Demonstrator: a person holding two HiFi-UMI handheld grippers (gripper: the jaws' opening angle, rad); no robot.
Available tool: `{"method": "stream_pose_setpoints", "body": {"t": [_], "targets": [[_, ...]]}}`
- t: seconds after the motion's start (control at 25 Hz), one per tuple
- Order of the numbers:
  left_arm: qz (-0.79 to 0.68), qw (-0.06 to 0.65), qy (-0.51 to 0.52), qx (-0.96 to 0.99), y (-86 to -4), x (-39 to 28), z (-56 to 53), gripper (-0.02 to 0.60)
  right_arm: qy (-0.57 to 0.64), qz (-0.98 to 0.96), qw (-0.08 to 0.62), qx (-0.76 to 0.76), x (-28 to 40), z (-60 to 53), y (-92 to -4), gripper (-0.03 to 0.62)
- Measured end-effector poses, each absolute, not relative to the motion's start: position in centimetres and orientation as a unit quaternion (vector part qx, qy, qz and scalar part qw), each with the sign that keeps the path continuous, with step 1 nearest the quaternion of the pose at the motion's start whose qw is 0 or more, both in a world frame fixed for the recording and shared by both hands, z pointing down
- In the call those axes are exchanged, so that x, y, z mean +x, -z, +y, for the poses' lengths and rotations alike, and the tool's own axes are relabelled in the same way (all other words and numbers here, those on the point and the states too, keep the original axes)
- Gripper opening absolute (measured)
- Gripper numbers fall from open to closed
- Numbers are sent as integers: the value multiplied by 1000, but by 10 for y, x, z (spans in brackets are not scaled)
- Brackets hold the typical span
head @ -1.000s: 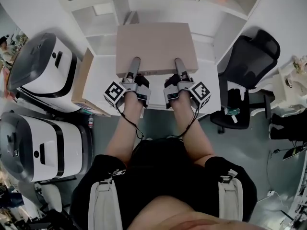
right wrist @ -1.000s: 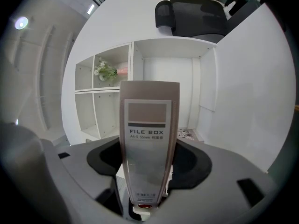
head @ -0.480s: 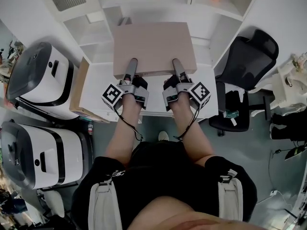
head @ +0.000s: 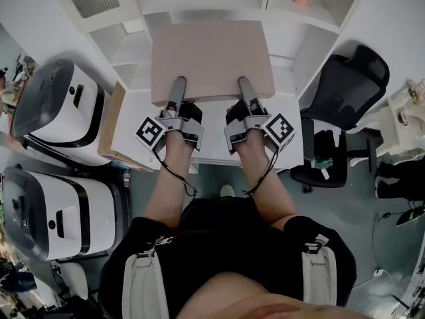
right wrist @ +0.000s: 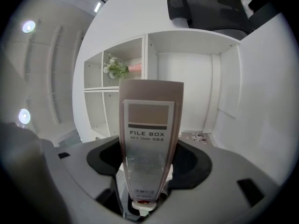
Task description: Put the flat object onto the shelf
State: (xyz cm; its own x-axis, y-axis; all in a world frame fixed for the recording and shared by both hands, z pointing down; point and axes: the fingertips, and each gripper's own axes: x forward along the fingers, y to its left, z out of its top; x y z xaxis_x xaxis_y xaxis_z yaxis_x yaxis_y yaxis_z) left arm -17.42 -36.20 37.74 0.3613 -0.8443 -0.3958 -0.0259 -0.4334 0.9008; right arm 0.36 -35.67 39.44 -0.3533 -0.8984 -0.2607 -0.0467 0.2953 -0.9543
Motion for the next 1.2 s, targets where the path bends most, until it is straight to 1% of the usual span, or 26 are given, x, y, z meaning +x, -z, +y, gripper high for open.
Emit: {"method": "stream_pose_setpoints", "body": {"t": [0.48, 1.04, 1.2], "targets": [[-306, 417, 475, 711, -346, -190, -375, 287, 461, 688, 448, -337, -14, -370, -363, 279], [-283, 398, 490, 722, -308, -195, -402, 287, 415, 716, 454, -330, -17, -397, -319, 281], [-280, 406, 486, 721, -301, -195, -420, 287, 413, 713, 460, -332, -18, -414, -309, 281]]}}
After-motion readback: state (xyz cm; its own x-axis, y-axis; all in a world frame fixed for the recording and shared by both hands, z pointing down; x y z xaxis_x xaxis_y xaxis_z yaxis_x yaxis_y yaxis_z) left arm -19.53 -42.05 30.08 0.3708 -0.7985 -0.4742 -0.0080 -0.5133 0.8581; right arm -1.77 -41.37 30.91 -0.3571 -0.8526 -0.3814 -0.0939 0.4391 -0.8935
